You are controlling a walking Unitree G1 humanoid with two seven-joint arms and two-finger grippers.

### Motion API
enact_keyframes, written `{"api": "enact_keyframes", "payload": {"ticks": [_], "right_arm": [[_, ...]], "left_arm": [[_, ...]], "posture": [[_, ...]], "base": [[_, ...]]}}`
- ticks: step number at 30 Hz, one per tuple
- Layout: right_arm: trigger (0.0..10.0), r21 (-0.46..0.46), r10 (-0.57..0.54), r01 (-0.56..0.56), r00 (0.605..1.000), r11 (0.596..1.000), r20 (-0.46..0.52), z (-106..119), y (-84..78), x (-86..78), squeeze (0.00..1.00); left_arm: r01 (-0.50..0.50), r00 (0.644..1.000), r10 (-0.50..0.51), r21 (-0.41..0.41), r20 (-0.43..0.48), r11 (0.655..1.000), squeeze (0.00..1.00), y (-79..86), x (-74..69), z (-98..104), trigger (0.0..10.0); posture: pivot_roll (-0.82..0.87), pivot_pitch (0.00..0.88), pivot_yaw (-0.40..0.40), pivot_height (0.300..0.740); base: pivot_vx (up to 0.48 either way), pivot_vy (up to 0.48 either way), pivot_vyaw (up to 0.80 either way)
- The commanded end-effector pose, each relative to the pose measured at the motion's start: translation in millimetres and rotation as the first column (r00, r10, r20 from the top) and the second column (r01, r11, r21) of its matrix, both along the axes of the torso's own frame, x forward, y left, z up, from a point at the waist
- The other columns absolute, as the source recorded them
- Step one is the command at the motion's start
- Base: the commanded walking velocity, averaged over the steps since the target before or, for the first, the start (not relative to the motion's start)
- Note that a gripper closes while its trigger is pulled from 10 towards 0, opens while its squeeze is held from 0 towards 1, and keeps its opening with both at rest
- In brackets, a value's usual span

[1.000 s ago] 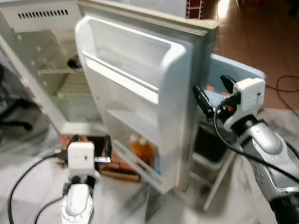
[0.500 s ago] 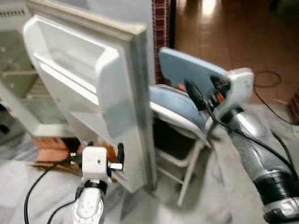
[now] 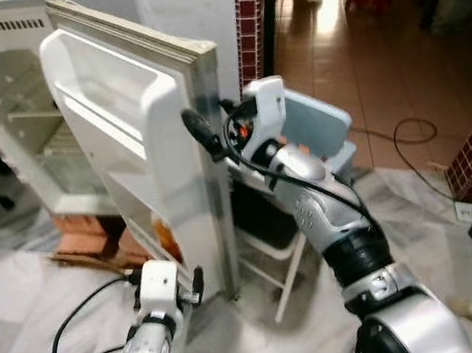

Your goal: Restocking fridge

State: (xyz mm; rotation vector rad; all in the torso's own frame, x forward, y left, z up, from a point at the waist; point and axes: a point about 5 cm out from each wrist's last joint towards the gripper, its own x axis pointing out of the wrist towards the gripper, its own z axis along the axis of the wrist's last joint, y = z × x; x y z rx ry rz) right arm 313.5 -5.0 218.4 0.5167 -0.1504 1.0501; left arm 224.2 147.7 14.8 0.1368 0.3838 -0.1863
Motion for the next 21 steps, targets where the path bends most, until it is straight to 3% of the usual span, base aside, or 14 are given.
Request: {"api": "enact_keyframes", "payload": {"ticks": [1, 6, 12, 13, 14, 16, 17, 19, 20, 21], "right_arm": [[10.0, 0.131, 0.271, -0.279, 0.959, 0.951, 0.077, 24.2, 24.2, -31.2, 0.00], [10.0, 0.126, 0.356, -0.361, 0.933, 0.924, 0.060, 9.7, 6.7, -41.6, 0.00], [10.0, -0.008, 0.265, -0.265, 0.964, 0.964, 0.003, -17.8, -19.7, -38.3, 0.00], [10.0, -0.097, 0.188, -0.190, 0.982, 0.977, -0.020, -34.0, -35.7, -35.4, 0.00], [10.0, -0.097, 0.188, -0.190, 0.982, 0.977, -0.020, -34.0, -35.7, -35.4, 0.00], [10.0, -0.181, 0.036, -0.048, 0.997, 0.982, -0.074, -56.5, -61.3, -32.1, 0.00], [10.0, -0.181, 0.036, -0.048, 0.997, 0.982, -0.074, -56.5, -61.3, -32.1, 0.00], [10.0, -0.281, -0.190, 0.156, 0.977, 0.947, -0.096, -81.0, -89.3, -27.9, 0.00], [10.0, -0.281, -0.190, 0.156, 0.977, 0.947, -0.096, -81.0, -89.3, -27.9, 0.00], [10.0, -0.318, -0.305, 0.254, 0.944, 0.913, -0.122, -94.0, -104.8, -28.2, 0.00]], "left_arm": [[0.002, 1.000, -0.002, 0.013, -0.008, 1.000, 0.00, 2.1, 0.8, -0.5, 10.0], [0.002, 1.000, -0.002, 0.019, -0.009, 1.000, 0.00, 2.3, 1.6, -1.4, 10.0], [0.014, 1.000, -0.014, 0.032, -0.001, 0.999, 0.00, 1.3, 2.2, -1.3, 10.0], [0.014, 1.000, -0.014, 0.043, 0.011, 0.999, 0.00, 1.8, 3.1, -0.3, 10.0], [0.014, 1.000, -0.014, 0.043, 0.011, 0.999, 0.00, 1.8, 3.1, -0.3, 10.0], [0.005, 0.997, -0.011, 0.066, 0.078, 0.998, 0.00, 5.3, 8.1, 7.4, 10.0], [0.005, 0.997, -0.011, 0.066, 0.078, 0.998, 0.00, 5.3, 8.1, 7.4, 10.0], [-0.035, 0.988, 0.024, 0.071, 0.153, 0.997, 0.00, 13.4, 17.9, 20.2, 10.0], [-0.035, 0.988, 0.024, 0.071, 0.153, 0.997, 0.00, 13.4, 17.9, 20.2, 10.0], [-0.054, 0.981, 0.038, 0.080, 0.193, 0.995, 0.00, 19.6, 24.7, 28.1, 10.0]], "posture": [[0.07, 0.000, -0.051, 0.740], [0.07, 0.000, -0.050, 0.740], [0.06, 0.000, -0.049, 0.740], [0.06, 0.000, -0.050, 0.740], [0.06, 0.000, -0.050, 0.740], [0.06, 0.000, -0.053, 0.740], [0.06, 0.000, -0.053, 0.740], [0.06, 0.000, -0.055, 0.740], [0.06, 0.000, -0.055, 0.740], [0.06, 0.000, -0.054, 0.740]], "base": [[0.000, 0.000, 0.00], [0.000, 0.000, 0.00], [0.000, 0.000, 0.00], [0.000, 0.000, 0.00], [0.000, 0.000, 0.00], [0.000, 0.000, 0.00], [0.000, 0.000, 0.00], [0.000, 0.000, 0.00], [0.000, 0.000, 0.00], [0.000, 0.000, 0.00]]}}
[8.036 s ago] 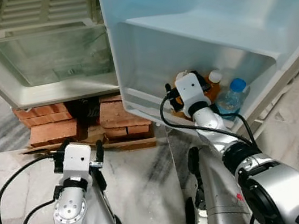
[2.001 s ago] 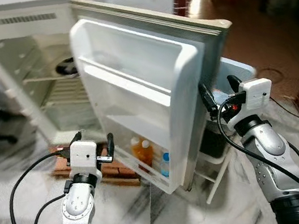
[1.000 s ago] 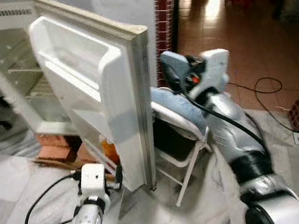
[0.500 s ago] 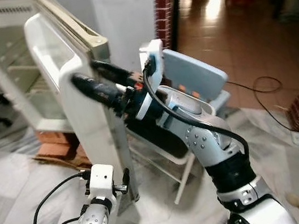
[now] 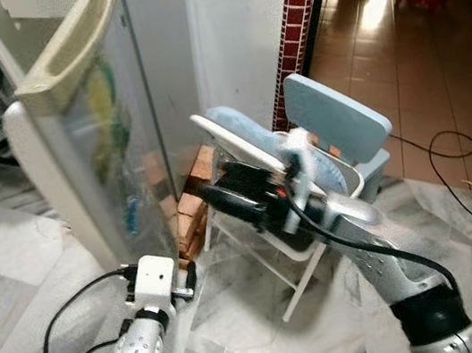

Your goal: Restocking fridge

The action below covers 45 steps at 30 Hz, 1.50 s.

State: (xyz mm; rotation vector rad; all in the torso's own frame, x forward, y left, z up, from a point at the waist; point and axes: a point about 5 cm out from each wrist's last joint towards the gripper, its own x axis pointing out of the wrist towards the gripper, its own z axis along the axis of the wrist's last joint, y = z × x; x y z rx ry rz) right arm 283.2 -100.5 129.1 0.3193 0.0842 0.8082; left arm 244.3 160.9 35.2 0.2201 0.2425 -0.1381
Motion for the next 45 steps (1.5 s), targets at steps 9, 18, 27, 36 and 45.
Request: {"api": "enact_keyframes", "payload": {"ticks": [9, 18, 27, 36, 45], "right_arm": [[10.0, -0.077, -0.232, 0.231, 0.973, 0.970, -0.005, -17.9, -27.9, -8.1, 0.00], [10.0, -0.161, -0.358, 0.354, 0.934, 0.921, 0.005, -33.4, -40.2, -6.7, 0.00], [10.0, -0.181, -0.477, 0.469, 0.879, 0.865, -0.002, -40.1, -56.5, -8.1, 0.00], [10.0, -0.194, -0.515, 0.510, 0.857, 0.838, 0.026, -41.3, -62.7, -9.6, 0.00], [10.0, -0.208, -0.591, 0.585, 0.806, 0.784, 0.039, -44.4, -72.8, -8.8, 1.00]], "left_arm": [[-0.326, 0.935, 0.295, 0.149, 0.198, 0.934, 0.00, 77.1, 29.1, 36.0, 10.0], [-0.357, 0.922, 0.333, 0.107, 0.197, 0.928, 0.00, 96.4, 29.5, 40.7, 10.0], [-0.195, 0.960, 0.187, 0.018, 0.209, 0.981, 0.00, 56.6, 27.3, 43.0, 10.0], [-0.126, 0.969, 0.124, -0.006, 0.214, 0.992, 0.00, 41.8, 23.6, 44.7, 10.0], [-0.104, 0.966, 0.110, -0.041, 0.233, 0.994, 0.00, 35.0, 21.0, 47.9, 10.0]], "posture": [[0.05, 0.000, -0.035, 0.740], [0.06, 0.000, -0.032, 0.740], [0.05, 0.000, -0.031, 0.740], [0.04, 0.000, -0.033, 0.740], [0.04, 0.000, -0.033, 0.740]], "base": [[0.000, 0.000, 0.00], [0.000, 0.248, 0.00], [0.000, 0.480, 0.00], [0.000, 0.480, 0.00], [0.000, 0.480, 0.00]]}}
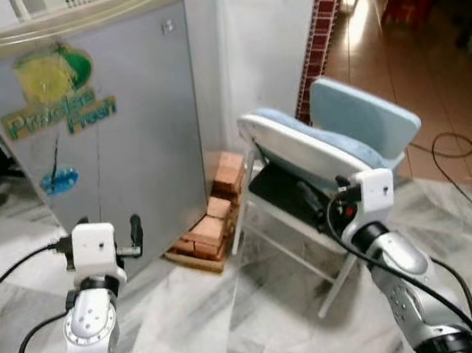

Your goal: Restocking fridge

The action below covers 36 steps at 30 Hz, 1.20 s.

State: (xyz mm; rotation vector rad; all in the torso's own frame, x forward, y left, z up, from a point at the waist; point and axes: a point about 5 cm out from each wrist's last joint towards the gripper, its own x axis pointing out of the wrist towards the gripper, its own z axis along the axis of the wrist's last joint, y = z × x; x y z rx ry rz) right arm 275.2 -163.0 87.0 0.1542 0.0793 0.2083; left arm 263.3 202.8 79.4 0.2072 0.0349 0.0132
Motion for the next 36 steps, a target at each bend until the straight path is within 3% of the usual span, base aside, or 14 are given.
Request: {"api": "enact_keyframes", "payload": {"ticks": [1, 5, 6, 15, 19, 26, 28, 36], "right_arm": [[10.0, -0.019, -0.044, 0.044, 0.999, 0.999, -0.011, -2.3, -10.4, -0.7, 1.00], [10.0, -0.037, -0.081, 0.080, 0.997, 0.996, -0.021, -5.1, -17.0, -0.9, 1.00], [10.0, -0.060, -0.088, 0.086, 0.996, 0.994, -0.024, -6.4, -19.3, -1.2, 0.00], [10.0, -0.009, -0.211, 0.211, 0.977, 0.977, -0.005, -3.1, -33.0, 0.9, 0.00], [10.0, -0.035, -0.304, 0.304, 0.953, 0.952, -0.001, -1.8, -43.2, 1.9, 0.00], [10.0, 0.002, -0.305, 0.306, 0.952, 0.952, -0.031, -7.8, -42.4, -1.4, 0.00], [10.0, -0.075, -0.284, 0.281, 0.959, 0.957, -0.024, -8.3, -39.0, -1.9, 0.00], [10.0, -0.020, -0.252, 0.251, 0.968, 0.968, -0.016, -4.7, -35.4, 0.1, 0.00]], "left_arm": [[0.022, 1.000, -0.022, -0.014, 0.017, 1.000, 0.00, -6.9, 2.0, 3.6, 10.0], [0.014, 1.000, -0.014, -0.022, 0.003, 1.000, 0.00, -3.6, -0.4, 1.0, 10.0], [0.011, 1.000, -0.011, -0.021, -0.001, 1.000, 0.00, -3.2, -0.7, 0.3, 10.0], [0.008, 1.000, -0.007, -0.045, 0.023, 0.999, 0.00, -4.8, 3.6, 5.0, 10.0], [-0.013, 1.000, 0.018, -0.174, 0.026, 0.985, 0.00, -1.9, 7.0, 9.8, 10.0], [0.003, 1.000, 0.000, -0.199, 0.014, 0.980, 0.00, -5.0, 9.6, 10.3, 10.0], [0.019, 1.000, -0.015, -0.203, 0.022, 0.979, 0.00, -6.3, 10.7, 11.0, 10.0], [0.035, 0.999, -0.029, -0.212, 0.027, 0.977, 0.00, -6.7, 12.0, 13.5, 10.0]], "posture": [[0.04, 0.000, -0.033, 0.740], [0.02, 0.000, -0.022, 0.740], [0.02, 0.000, -0.021, 0.740], [0.01, 0.000, -0.020, 0.740], [0.01, 0.000, -0.010, 0.740], [0.00, 0.000, -0.009, 0.740], [-0.01, 0.000, -0.012, 0.740], [0.00, 0.000, -0.015, 0.740]], "base": [[0.000, 0.480, 0.00], [0.000, 0.480, 0.00], [0.000, 0.480, 0.00], [0.000, 0.480, 0.00], [0.000, 0.480, 0.00], [0.000, 0.480, 0.00], [0.000, 0.480, 0.00], [0.000, 0.480, -0.20]]}}
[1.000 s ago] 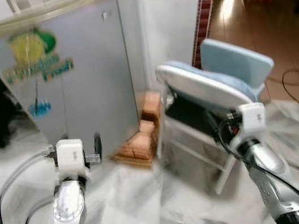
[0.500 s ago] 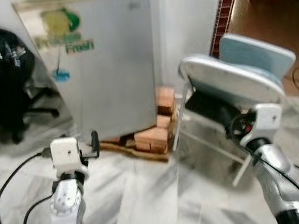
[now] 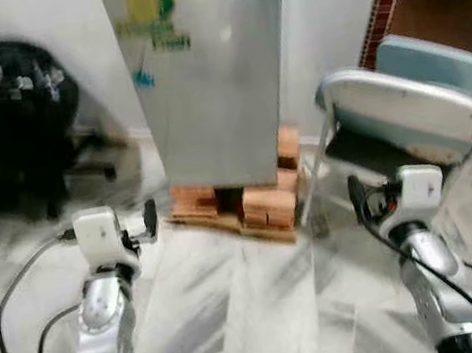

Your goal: Restocking fridge

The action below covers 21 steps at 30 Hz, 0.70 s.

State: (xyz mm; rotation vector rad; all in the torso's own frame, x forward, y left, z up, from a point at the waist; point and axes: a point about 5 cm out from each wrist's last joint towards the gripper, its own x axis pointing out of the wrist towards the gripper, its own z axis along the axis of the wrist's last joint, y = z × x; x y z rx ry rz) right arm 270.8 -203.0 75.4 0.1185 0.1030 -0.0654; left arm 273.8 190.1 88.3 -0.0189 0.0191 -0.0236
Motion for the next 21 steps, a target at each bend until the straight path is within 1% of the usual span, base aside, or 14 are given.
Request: {"api": "enact_keyframes", "payload": {"ticks": [1, 8, 14, 17, 21], "right_arm": [[10.0, 0.029, 0.012, -0.013, 1.000, 0.999, 0.027, 7.1, 4.0, 4.8, 0.00], [10.0, 0.009, 0.017, -0.017, 0.999, 1.000, 0.030, 7.1, 2.2, 5.0, 0.00], [10.0, 0.012, 0.017, -0.017, 0.999, 1.000, 0.030, 7.0, 1.6, 5.4, 0.00], [10.0, 0.008, 0.018, -0.018, 0.999, 1.000, 0.030, 6.6, 1.4, 5.6, 0.00], [10.0, 0.002, 0.020, -0.020, 0.999, 1.000, 0.031, 6.6, 1.3, 6.5, 0.00]], "left_arm": [[-0.002, 1.000, 0.002, 0.012, 0.010, 1.000, 0.00, 6.1, 1.5, 4.7, 10.0], [0.000, 1.000, 0.000, 0.005, 0.008, 1.000, 0.00, 7.4, 2.0, 4.5, 10.0], [0.008, 1.000, -0.008, 0.001, 0.006, 1.000, 0.00, 6.8, 2.4, 4.0, 10.0], [-0.012, 0.999, 0.011, 0.015, 0.032, 1.000, 0.00, 8.1, 2.5, 8.1, 10.0], [-0.014, 1.000, 0.014, 0.014, 0.028, 1.000, 0.00, 8.1, 3.5, 8.3, 10.0]], "posture": [[0.00, 0.000, -0.015, 0.740], [0.00, 0.000, -0.014, 0.740], [-0.01, 0.000, -0.014, 0.740], [0.00, 0.000, -0.015, 0.740], [0.00, 0.000, -0.017, 0.740]], "base": [[0.000, 0.480, -0.80], [0.000, 0.478, -0.80], [0.000, 0.472, -0.80], [0.000, 0.469, -0.80], [0.000, 0.469, -0.80]]}}
